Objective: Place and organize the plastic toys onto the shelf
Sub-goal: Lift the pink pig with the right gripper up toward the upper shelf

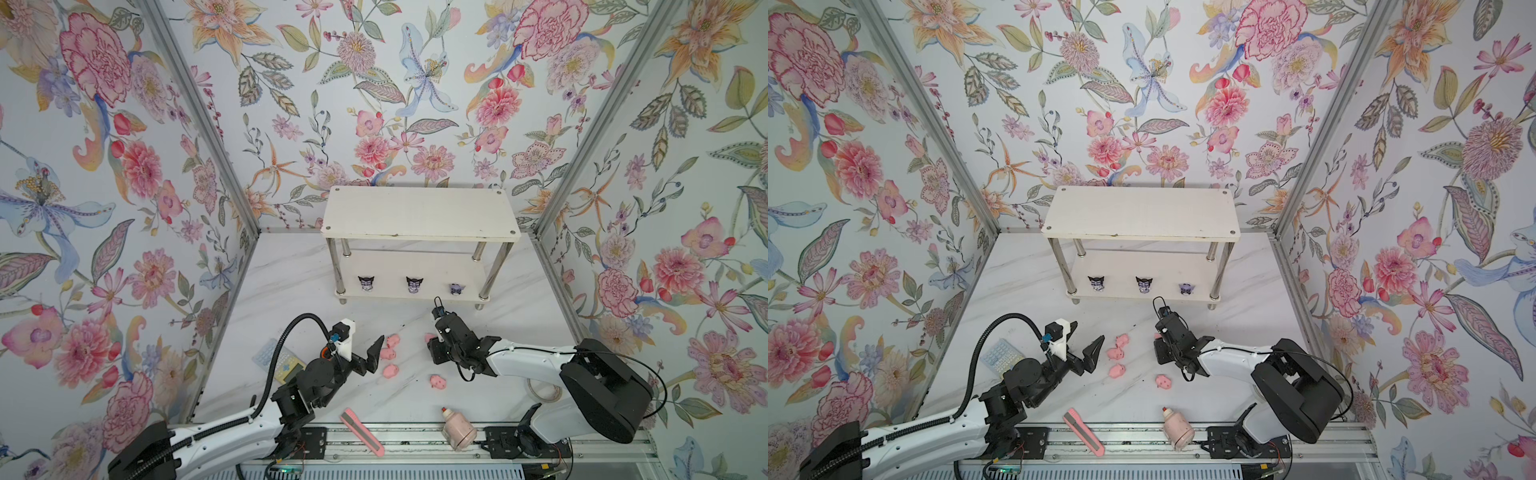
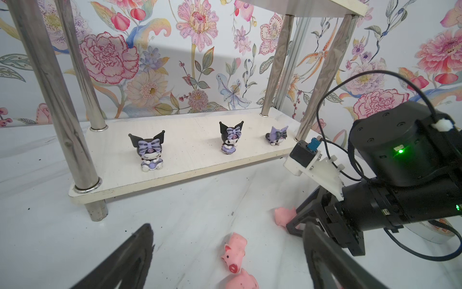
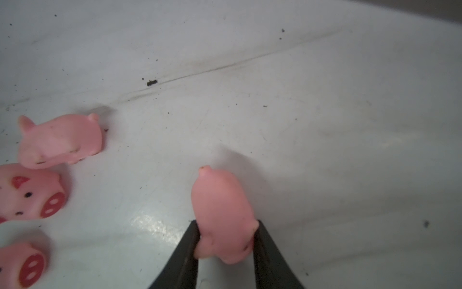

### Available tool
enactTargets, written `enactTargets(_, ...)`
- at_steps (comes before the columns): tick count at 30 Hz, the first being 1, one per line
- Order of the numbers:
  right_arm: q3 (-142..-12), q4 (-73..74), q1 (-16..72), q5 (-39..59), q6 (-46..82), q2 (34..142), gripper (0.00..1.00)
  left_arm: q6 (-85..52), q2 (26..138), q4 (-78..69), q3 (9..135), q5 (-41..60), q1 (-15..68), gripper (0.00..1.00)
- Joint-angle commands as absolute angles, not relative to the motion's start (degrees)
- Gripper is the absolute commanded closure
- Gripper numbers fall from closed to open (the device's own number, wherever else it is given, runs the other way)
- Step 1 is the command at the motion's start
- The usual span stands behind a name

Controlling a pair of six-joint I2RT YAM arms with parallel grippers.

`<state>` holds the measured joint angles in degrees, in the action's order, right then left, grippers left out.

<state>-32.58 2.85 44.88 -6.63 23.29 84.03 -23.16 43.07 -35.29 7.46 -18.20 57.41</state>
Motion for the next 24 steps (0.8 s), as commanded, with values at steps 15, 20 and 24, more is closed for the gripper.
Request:
enactTargets(15,-44.27,-25.08,43.72,-20.37,21.49,56.64,0.91,-24.02,50.06,-41.20,6.90,-16.71,57.82,0.06)
enactTargets(20,-60.06,-36.47,41.35,-23.47,17.29,55.39,1.00,-24.29,52.86,-41.65,7.64,-15.61,57.81,0.07)
enactTargets(24,-71.01,-38.07,40.84,-28.08,12.27,57.29,1.00,-24.48,55.68,-41.61,9.02,-14.05,57.75,0.08)
